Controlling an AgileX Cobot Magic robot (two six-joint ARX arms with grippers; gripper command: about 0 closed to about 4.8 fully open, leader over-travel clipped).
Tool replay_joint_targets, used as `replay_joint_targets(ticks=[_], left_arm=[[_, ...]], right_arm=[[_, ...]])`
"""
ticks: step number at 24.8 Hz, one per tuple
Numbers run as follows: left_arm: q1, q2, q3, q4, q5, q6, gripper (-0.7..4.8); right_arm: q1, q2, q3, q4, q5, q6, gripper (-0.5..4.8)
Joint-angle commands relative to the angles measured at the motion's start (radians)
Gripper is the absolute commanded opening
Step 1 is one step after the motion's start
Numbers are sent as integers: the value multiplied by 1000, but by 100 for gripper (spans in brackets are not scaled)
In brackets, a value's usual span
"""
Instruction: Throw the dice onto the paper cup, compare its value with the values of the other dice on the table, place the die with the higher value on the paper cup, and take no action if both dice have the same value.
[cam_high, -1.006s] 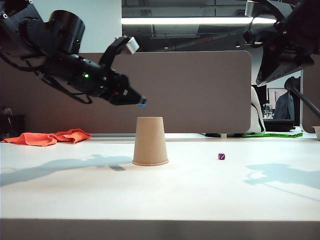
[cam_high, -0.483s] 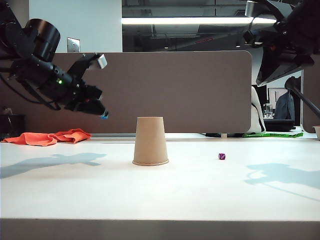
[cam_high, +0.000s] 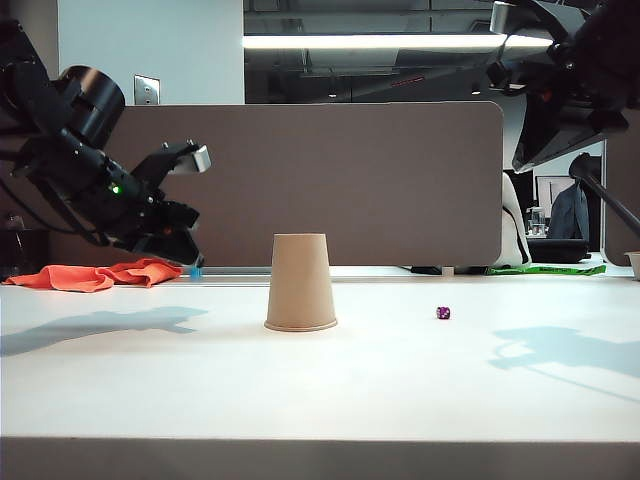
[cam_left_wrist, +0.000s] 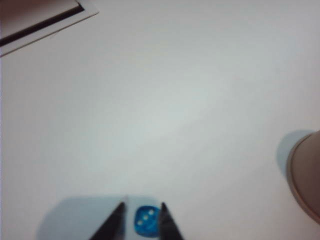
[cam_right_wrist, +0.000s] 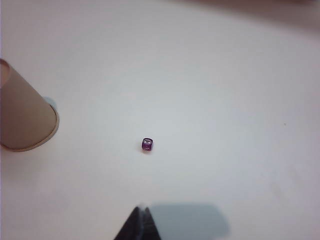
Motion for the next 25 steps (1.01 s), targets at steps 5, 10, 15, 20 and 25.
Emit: replay_joint_targets(ticks=[5,10,15,20,25], left_arm=[[0,5,0,3,-2,-5,135],[0,2,0,21,-3,-27,130],[6,-34,0,-14,5,-26,-5],[20,-174,0,-306,-1,30,-5],[19,-327,0,-665,-1,30,-5]], right_arm=[[2,-3,6,10,0,-3,0],[2,-3,6,10,0,-3,0],[2,-3,6,10,0,-3,0],[2,-3,6,10,-2,-3,0],[2,-3,6,10,-8,-3,0]])
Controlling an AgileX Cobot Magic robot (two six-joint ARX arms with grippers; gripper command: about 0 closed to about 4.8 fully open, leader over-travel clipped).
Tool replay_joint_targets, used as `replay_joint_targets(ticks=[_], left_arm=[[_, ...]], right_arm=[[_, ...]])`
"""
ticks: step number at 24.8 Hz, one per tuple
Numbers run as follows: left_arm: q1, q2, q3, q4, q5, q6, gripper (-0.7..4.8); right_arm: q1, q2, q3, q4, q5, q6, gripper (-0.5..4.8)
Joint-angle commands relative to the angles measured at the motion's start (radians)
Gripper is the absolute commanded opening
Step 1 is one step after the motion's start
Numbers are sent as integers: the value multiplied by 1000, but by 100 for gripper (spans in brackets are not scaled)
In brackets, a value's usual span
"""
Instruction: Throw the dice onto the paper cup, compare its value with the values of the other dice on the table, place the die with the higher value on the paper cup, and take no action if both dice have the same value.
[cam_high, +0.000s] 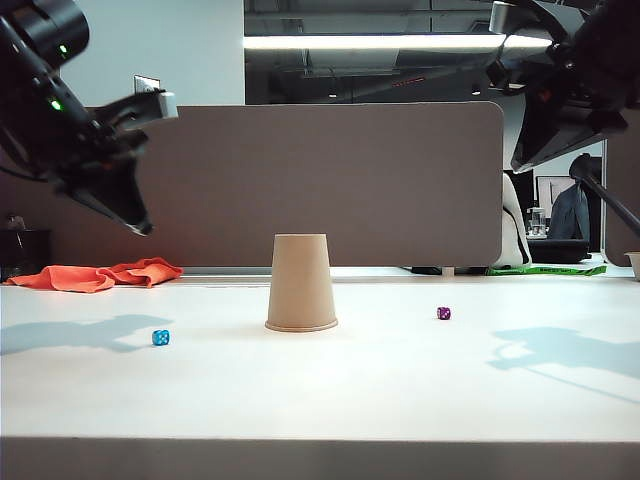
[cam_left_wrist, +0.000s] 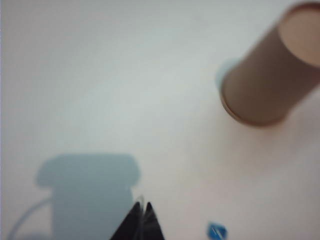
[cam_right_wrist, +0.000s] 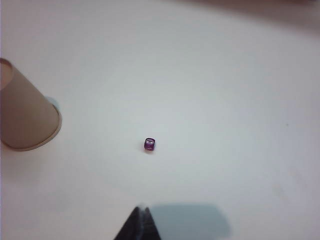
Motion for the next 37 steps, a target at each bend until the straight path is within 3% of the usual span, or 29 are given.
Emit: replay_joint_targets(ticks=[1,5,9,15,18,28,37], left_arm=[[-3,-71,-1,-201,2,4,-5],[-3,-127,-1,-303,21,26,-5],[-4,-127,-11,-302,74,35,-5],[-23,-128,-81,-295,97,211,-5],[-29,-128,-117,-276,97,238,-5],[-34,-128,-239,-39,98,246,-5],[-34,-133,-378,215,140,171,-5]], right_arm=[[1,-3,6,10,-2,-3,0],[1,-3,6,8,-25,-3,0],[1,-3,6,-10,-29,-2,0],[1,-3,6,-64,-28,-3,-1],[1,-3,6,-124,-29,-4,-1],[2,-14,6,-193,-45,-38,-1],[2,-16,6,-200,-47,-59,-1]])
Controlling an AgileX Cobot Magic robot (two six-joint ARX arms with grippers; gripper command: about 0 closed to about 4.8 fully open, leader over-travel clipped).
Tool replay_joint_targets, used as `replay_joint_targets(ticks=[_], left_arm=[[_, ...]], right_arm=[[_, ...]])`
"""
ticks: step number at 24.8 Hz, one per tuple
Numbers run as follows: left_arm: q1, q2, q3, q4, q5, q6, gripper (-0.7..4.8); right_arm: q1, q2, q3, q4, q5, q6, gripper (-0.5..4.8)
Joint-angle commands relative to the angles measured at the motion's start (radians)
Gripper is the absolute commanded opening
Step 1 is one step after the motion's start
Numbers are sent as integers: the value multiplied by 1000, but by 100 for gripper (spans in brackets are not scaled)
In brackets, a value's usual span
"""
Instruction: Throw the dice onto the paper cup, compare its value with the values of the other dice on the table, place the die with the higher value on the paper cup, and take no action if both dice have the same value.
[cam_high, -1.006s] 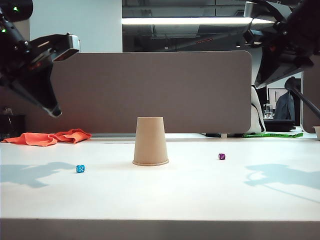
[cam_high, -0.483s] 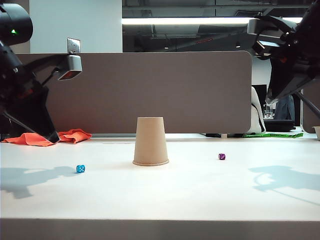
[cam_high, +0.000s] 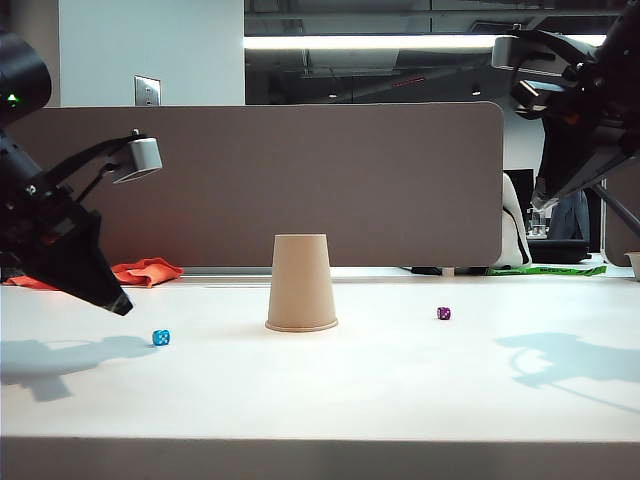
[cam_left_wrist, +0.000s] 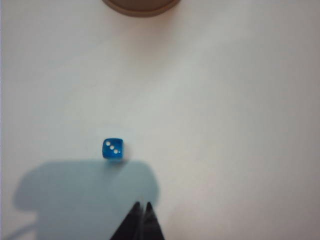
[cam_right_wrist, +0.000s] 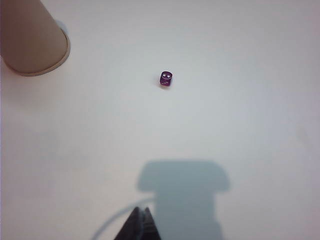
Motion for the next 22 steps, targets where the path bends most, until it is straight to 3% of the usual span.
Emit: replay_joint_targets(ticks=[1,5,8,11,18,22], left_arm=[[0,-9,-22,99,13,-24,-5],[0,-9,-62,219,13,-23,-5],[0,-9,-140,436,13,-23,-5],[0,-9,-193,547,29,-22,-5],[0,-8,-264,646,55,-24,1],[2,-8,-294,702,46,-42,31]], right_arm=[[2,-5,6,5,-2,-5,-1],[2,-5,6,5,-2,-5,-1],[2,-5,6,5,-2,-5,-1],[2,-5,6,6,-2,-5,-1],[2,-5,6,6,-2,-6,-1],[2,-5,6,6,-2,-6,-1]])
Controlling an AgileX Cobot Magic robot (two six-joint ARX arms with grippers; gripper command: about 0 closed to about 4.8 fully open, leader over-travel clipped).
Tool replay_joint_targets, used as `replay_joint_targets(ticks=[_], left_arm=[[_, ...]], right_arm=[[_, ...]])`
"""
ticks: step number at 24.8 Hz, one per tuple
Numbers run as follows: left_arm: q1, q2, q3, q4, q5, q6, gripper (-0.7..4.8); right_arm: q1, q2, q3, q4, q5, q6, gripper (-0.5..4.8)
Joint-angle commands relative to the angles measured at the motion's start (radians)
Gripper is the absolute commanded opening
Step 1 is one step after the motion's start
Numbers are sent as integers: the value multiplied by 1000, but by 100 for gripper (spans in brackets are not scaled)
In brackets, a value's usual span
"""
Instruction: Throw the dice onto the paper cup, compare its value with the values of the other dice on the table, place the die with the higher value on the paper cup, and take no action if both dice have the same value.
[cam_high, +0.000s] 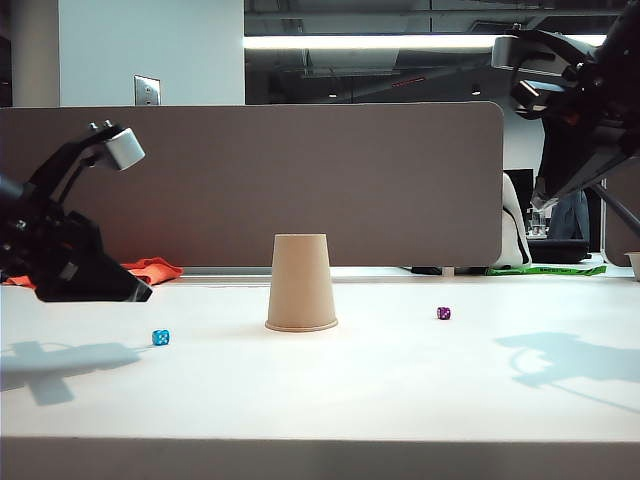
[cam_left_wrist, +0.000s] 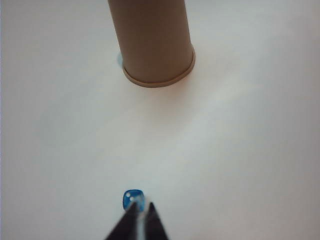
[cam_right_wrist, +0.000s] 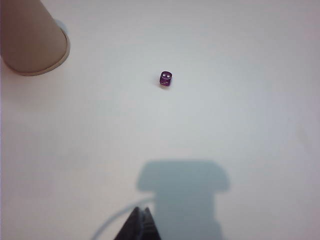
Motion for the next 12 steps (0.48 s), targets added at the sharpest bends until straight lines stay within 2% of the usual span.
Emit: replay_joint_targets(ticks=[1,3,9,10,12], left_arm=[[2,-3,-21,71,-5,-16,32],[2,-3,-26,106,-29,-43,63],[2,-3,-26,126,-36,-72,73],[2,-3,-26,126,-36,-72,112],[2,-3,-26,126,-32,-72,236]], right_arm=[[2,-5,6,6,-1,-3,-1],[2,-5,6,6,-1,-3,-1],[2,-5,6,6,-1,-3,-1],[2,-5,6,6,-1,-3,-1],[2,-5,6,6,-1,-3,-1]])
